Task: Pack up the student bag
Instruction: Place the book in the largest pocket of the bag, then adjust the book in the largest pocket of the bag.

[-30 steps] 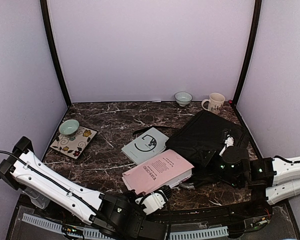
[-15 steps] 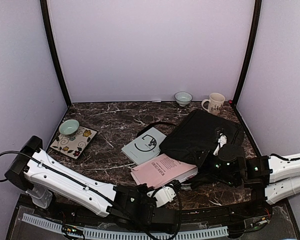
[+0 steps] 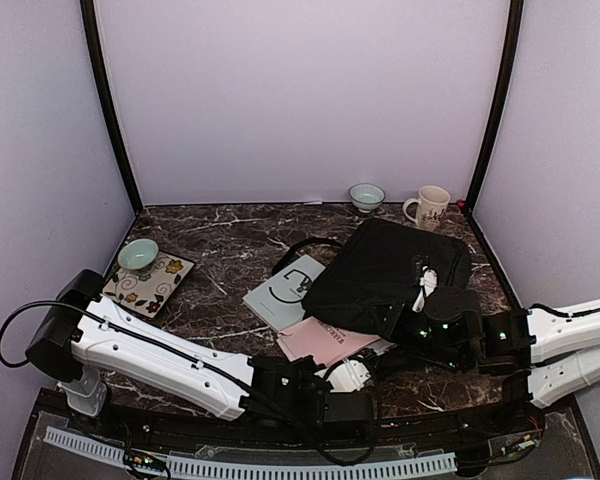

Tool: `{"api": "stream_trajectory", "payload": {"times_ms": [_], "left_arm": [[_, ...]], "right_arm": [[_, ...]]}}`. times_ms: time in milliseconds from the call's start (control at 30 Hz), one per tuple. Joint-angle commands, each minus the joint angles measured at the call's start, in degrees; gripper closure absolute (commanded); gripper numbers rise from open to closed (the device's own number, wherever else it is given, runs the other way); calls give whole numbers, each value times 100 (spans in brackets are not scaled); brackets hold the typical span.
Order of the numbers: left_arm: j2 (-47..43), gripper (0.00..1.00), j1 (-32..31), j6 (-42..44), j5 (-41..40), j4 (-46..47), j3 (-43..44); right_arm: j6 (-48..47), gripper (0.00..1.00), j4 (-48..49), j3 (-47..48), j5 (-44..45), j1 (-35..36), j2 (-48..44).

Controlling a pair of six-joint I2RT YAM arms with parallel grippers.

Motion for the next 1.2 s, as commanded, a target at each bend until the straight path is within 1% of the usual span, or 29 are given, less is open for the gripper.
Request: {"api": "stream_trajectory", "payload": {"times_ms": [0, 233, 300, 333, 367, 400, 433, 500, 567, 667, 733, 833, 900, 1000, 1067, 1167], "left_arm": [[58, 100, 314, 25, 86, 217, 246], [260, 100, 594, 40, 429, 765, 498], [349, 99, 605, 253, 799, 1011, 585], [367, 91, 605, 322, 945, 1052, 614], [361, 79, 611, 291, 1054, 1047, 616], [306, 70, 607, 280, 1162, 1060, 579], [199, 63, 598, 293, 1318, 1112, 501], [-115, 55, 570, 312, 1600, 1263, 257], [-493, 50, 521, 342, 1804, 1368, -8], [-1042, 51, 489, 94, 1877, 1117, -402], [-1428, 56, 488, -195, 1795, 935, -863], [-2039, 58, 490, -570, 1864, 743, -1521], [-2266, 61, 487, -793, 1955, 625, -1848], [-2456, 66, 494, -903, 2034, 896, -2198], [-2459, 74, 505, -840, 2077, 1240, -2317], [-2244, 75, 546, -677, 2183, 1860, -2344]], "right_arm": [[-101, 100, 581, 291, -135, 181, 2], [76, 100, 515, 222, 76, 244, -72], [121, 100, 516, 156, 172, 244, -148], [138, 100, 515, 127, 196, 244, -180], [152, 100, 516, 89, 247, 244, -218], [174, 100, 515, 44, 280, 244, -244], [185, 100, 516, 26, 315, 244, -278], [190, 100, 499, -34, 372, 244, -322], [205, 100, 463, -61, 406, 244, -375], [208, 100, 415, -95, 431, 248, -450], [204, 100, 401, -129, 441, 244, -495], [212, 100, 415, -197, 451, 244, -569], [204, 100, 421, -226, 472, 244, -608], [189, 100, 431, -228, 474, 244, -609], [177, 100, 449, -215, 437, 246, -574], [160, 100, 452, -163, 369, 248, -507]]}}
